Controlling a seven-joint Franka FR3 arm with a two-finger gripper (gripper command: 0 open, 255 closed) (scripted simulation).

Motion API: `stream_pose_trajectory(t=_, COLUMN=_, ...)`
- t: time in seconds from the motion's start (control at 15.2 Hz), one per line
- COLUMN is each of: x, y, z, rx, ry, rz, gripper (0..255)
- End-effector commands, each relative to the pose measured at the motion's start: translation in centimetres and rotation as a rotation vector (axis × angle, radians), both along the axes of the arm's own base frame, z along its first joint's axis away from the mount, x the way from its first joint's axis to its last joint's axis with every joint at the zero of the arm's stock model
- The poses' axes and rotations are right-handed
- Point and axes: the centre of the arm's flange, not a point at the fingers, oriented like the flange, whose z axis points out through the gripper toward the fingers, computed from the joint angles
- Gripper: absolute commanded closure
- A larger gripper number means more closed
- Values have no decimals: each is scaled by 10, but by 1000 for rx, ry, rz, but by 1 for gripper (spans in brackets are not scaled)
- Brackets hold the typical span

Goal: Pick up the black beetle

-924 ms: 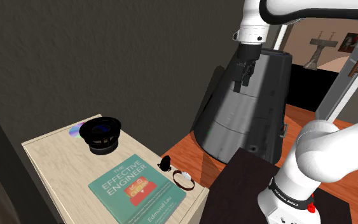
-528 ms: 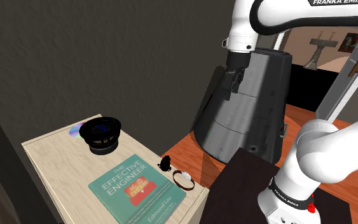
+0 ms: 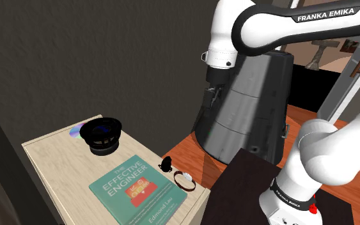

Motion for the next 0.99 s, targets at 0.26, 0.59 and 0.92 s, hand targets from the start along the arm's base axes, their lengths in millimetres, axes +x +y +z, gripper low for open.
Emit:
stream_pose_trajectory(t=0.26, x=11, y=67, z=-34, rx=25, ry=-24, rz=82, gripper=0)
stream_pose_trajectory(t=0.59, x=17, y=125, z=-60, rx=44, ry=-43, rz=150, gripper=0)
stream_pose_trajectory(t=0.92, x=20, y=183, z=-85, rx=64, ry=-61, rz=218, gripper=0)
